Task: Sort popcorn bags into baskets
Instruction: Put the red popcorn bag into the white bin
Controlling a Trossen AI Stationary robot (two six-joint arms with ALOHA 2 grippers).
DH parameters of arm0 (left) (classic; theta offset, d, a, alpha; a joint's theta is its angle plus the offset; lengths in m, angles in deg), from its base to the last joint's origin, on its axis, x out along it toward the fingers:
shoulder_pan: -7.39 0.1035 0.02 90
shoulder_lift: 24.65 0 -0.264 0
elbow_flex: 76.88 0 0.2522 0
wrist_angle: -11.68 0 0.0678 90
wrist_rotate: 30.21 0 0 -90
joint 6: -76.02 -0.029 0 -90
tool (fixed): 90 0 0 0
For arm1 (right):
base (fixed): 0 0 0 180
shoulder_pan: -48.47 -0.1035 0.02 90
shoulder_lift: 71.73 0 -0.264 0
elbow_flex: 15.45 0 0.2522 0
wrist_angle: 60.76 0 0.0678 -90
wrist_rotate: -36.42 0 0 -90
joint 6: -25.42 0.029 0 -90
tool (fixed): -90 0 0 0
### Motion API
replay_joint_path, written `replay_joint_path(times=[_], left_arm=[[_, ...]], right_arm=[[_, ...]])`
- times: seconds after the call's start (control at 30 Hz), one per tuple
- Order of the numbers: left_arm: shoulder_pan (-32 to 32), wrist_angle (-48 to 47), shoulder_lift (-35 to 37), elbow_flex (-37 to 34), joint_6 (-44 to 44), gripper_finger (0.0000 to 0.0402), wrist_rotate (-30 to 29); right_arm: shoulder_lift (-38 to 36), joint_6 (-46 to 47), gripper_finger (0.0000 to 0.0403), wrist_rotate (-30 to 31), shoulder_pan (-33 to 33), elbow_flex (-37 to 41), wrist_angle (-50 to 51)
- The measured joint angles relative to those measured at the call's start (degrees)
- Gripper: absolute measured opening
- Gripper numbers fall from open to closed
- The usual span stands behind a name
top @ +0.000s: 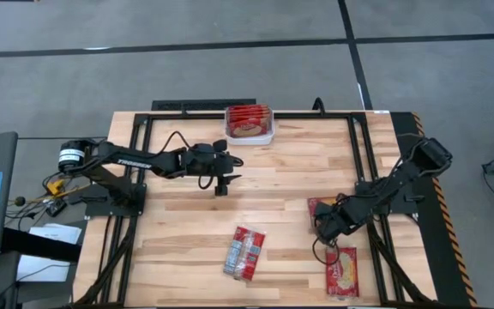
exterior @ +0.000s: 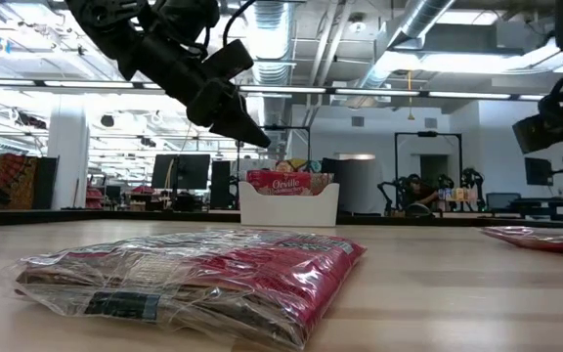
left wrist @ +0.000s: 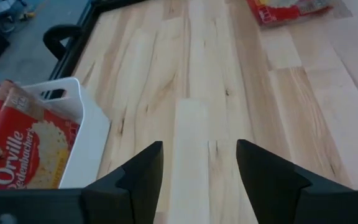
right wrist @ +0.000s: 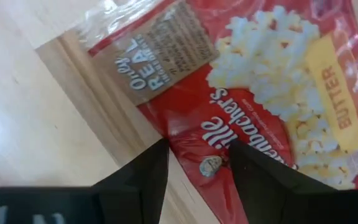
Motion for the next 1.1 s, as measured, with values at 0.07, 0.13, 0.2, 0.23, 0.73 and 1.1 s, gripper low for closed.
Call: replay_joint_path(times=[0.07,0.13,0.2,0.23,0.73,1.1], left_arm=[[0.00,-0.49,0.00,0.00,0.01,0.0195,-0.03],[0.00,-0.59,0.00,0.00,-0.01,0.0195,-0.38],[0.00,-0.82,0.00,0.00,0.05,0.0195,-0.93],[0.00,-0.93,0.00,0.00,0.07,0.0195,-1.38],[0.00,-3.00,0.00,0.00,3.78,0.0195,-2.98],[-0.09,-7.00,0.00,0.00,6.28,0.0195,-3.29]], right_arm=[[0.41,-1.77,0.0192,0.02,1.00,0.45,-0.77],[0.30,-2.72,0.0179,-0.06,2.40,0.64,-0.96],[0.08,-4.41,0.0151,-0.08,3.74,0.67,-1.04],[-0.33,-5.77,0.0131,0.23,4.40,0.88,-1.37],[-10.71,-3.25,0.0032,0.82,24.65,1.12,-40.49],[-9.84,-11.41,0.0185,-2.40,33.14,0.99,-41.33]])
